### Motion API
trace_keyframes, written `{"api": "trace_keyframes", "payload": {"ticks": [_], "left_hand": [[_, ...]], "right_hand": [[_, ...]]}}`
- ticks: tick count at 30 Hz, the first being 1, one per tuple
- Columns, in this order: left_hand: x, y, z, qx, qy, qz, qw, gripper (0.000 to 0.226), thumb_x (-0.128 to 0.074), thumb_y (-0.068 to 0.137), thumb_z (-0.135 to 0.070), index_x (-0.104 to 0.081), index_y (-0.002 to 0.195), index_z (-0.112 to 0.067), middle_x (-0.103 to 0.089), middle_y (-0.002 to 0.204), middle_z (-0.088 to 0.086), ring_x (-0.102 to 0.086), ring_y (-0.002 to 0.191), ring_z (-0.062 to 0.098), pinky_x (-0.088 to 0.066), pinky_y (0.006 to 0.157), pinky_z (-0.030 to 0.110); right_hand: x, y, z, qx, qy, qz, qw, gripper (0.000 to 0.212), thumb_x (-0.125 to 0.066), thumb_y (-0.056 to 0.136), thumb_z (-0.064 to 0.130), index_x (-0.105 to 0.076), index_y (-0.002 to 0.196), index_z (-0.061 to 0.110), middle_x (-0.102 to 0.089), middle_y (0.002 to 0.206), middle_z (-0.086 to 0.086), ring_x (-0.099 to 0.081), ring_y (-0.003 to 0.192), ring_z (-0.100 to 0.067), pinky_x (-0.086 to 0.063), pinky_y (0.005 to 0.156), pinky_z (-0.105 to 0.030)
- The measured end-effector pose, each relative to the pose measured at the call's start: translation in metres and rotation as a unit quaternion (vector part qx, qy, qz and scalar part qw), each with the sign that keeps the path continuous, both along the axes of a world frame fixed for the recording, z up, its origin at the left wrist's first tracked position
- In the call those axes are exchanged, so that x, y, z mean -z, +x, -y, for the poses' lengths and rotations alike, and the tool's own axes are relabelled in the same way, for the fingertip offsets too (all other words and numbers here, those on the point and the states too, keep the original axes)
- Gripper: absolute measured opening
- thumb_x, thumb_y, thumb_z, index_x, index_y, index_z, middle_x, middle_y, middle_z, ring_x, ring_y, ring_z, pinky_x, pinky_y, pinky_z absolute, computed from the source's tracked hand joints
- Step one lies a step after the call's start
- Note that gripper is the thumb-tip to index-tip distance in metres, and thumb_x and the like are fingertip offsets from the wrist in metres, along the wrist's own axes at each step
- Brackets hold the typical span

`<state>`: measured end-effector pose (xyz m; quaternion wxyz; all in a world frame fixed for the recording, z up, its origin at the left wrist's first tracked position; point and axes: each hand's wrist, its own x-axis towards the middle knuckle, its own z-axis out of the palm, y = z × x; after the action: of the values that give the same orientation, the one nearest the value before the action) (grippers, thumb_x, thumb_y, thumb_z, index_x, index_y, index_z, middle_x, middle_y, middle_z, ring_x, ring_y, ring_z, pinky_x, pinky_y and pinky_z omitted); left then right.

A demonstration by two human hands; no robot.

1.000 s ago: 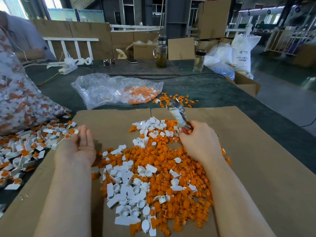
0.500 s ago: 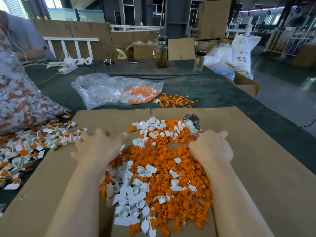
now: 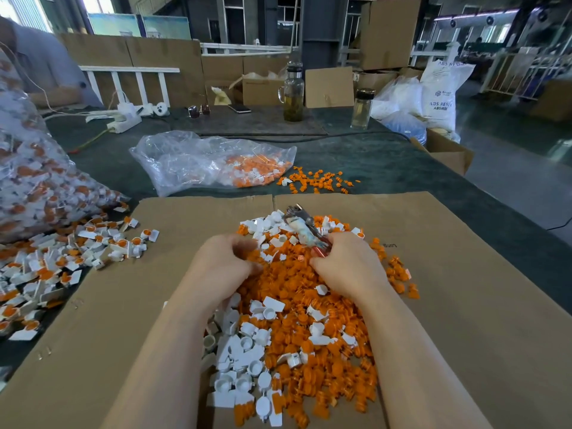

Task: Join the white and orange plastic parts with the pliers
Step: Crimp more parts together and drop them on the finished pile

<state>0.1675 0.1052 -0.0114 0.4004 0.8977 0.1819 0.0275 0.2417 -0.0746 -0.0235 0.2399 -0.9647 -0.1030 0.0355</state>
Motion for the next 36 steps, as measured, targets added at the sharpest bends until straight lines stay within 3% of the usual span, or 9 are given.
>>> {"api": "trace_keyframes", "payload": {"ticks": [4,7,10,15,19,23,29,33,36], "left_hand": [[0.002,0.002,0.0,0.029,-0.005,0.03,0.999,0.034,-0.071,0.087,-0.011,-0.071,0.114,-0.031,-0.063,0.11,-0.011,-0.054,0.094,0.003,-0.033,0.065,0.008],[0.003,0.003,0.001,0.025,-0.012,0.044,0.999,0.032,-0.07,0.088,-0.008,-0.071,0.109,-0.033,-0.062,0.098,-0.016,-0.057,0.086,0.0,-0.036,0.062,0.009],[0.004,0.003,0.001,0.003,-0.03,0.076,0.997,0.025,-0.068,0.091,-0.012,-0.072,0.097,-0.036,-0.066,0.095,-0.015,-0.061,0.085,0.004,-0.04,0.062,0.012],[0.006,0.006,-0.001,-0.01,0.002,0.068,0.998,0.021,-0.067,0.092,-0.015,-0.07,0.1,-0.035,-0.064,0.094,-0.016,-0.06,0.086,0.003,-0.04,0.063,0.014],[0.007,0.008,0.003,-0.032,0.034,0.093,0.995,0.004,-0.066,0.092,-0.034,-0.066,0.094,-0.038,-0.062,0.092,-0.017,-0.057,0.084,0.001,-0.038,0.06,0.017],[0.008,0.01,0.016,-0.013,0.126,0.085,0.988,0.022,-0.069,0.082,-0.056,-0.067,0.091,-0.036,-0.056,0.09,-0.012,-0.055,0.082,0.007,-0.039,0.064,0.025],[0.01,0.012,0.021,-0.014,0.179,0.074,0.981,0.014,-0.074,0.085,-0.038,-0.076,0.098,-0.032,-0.057,0.102,-0.004,-0.055,0.092,0.014,-0.042,0.075,0.024],[0.011,0.011,0.02,-0.025,0.163,0.102,0.981,0.009,-0.07,0.089,-0.033,-0.077,0.091,-0.029,-0.052,0.096,-0.006,-0.049,0.082,0.011,-0.036,0.072,0.023],[0.009,0.011,0.02,-0.041,0.095,0.11,0.988,0.012,-0.068,0.091,-0.03,-0.071,0.08,-0.033,-0.063,0.084,-0.013,-0.054,0.07,0.003,-0.035,0.058,0.018]], "right_hand": [[0.001,0.001,0.001,-0.013,0.045,0.027,0.999,0.012,-0.061,0.088,0.037,-0.057,0.085,0.026,-0.06,0.078,0.005,-0.058,0.068,-0.011,-0.044,0.053,-0.027],[0.002,0.001,0.001,-0.002,0.075,0.06,0.995,0.014,-0.062,0.088,0.037,-0.061,0.095,0.024,-0.061,0.082,0.008,-0.059,0.071,-0.01,-0.049,0.057,-0.029],[0.0,-0.001,-0.001,0.02,0.114,0.078,0.99,0.037,-0.066,0.087,0.042,-0.059,0.118,0.024,-0.064,0.103,0.008,-0.061,0.087,-0.013,-0.05,0.068,-0.031],[-0.001,0.0,0.0,0.03,0.136,0.093,0.986,0.043,-0.068,0.085,0.047,-0.059,0.119,0.023,-0.066,0.104,0.006,-0.061,0.089,-0.014,-0.05,0.07,-0.031],[-0.001,-0.002,-0.002,0.006,0.132,0.095,0.987,0.037,-0.065,0.087,0.048,-0.062,0.115,0.024,-0.06,0.089,0.012,-0.058,0.078,-0.008,-0.042,0.057,-0.023],[0.0,-0.005,-0.007,-0.003,0.127,0.111,0.986,0.036,-0.066,0.087,0.044,-0.061,0.117,0.024,-0.062,0.096,0.011,-0.053,0.079,-0.006,-0.034,0.054,-0.018],[-0.004,-0.007,-0.005,-0.002,0.145,0.11,0.983,0.047,-0.068,0.085,0.047,-0.058,0.123,0.023,-0.064,0.103,0.009,-0.055,0.086,-0.008,-0.04,0.064,-0.024],[-0.005,-0.008,-0.006,-0.018,0.16,0.11,0.981,0.042,-0.066,0.088,0.043,-0.061,0.124,0.021,-0.067,0.109,0.005,-0.06,0.091,-0.01,-0.043,0.069,-0.025],[-0.006,-0.009,-0.007,-0.028,0.185,0.098,0.977,0.035,-0.065,0.09,0.037,-0.063,0.121,0.02,-0.068,0.104,0.005,-0.062,0.09,-0.012,-0.047,0.069,-0.026]]}}
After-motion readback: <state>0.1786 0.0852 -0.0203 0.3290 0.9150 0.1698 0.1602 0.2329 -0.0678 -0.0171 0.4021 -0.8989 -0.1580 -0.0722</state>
